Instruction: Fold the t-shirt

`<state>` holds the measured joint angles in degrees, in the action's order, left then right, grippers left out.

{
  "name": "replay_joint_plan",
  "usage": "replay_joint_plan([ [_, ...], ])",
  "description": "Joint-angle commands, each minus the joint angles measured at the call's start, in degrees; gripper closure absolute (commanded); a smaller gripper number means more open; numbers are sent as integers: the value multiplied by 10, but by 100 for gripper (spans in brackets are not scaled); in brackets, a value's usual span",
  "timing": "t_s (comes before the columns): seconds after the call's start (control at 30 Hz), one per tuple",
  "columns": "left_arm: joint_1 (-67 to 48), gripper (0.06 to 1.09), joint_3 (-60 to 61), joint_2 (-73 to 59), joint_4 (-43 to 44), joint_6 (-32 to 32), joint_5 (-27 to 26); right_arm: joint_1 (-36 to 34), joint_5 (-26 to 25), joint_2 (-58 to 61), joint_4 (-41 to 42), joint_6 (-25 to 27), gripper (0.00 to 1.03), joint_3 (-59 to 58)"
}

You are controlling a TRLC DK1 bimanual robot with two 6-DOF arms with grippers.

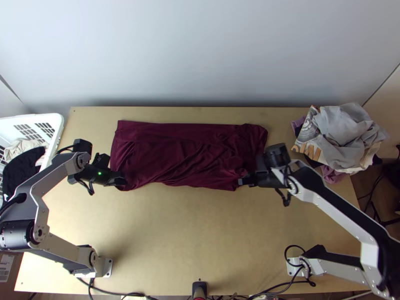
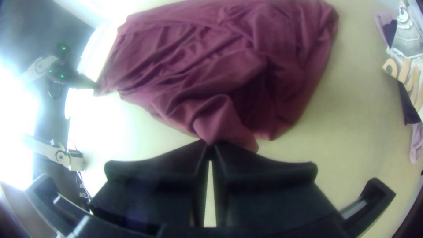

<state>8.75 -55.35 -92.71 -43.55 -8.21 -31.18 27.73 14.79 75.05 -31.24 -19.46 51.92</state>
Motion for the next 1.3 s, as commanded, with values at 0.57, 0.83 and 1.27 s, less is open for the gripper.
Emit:
replay_joint_plan([
  [0.57,0,105,22,12,4,13,3,3,35,-68,-217,3,100,188],
  [0.83,-1,82,-8,-2,-35,64,-44,13,34,-67,-216,17,100,174],
  [1.27,-40,35,-3,-15,-62,76,-106,13,30,-70,-207,23,100,163],
])
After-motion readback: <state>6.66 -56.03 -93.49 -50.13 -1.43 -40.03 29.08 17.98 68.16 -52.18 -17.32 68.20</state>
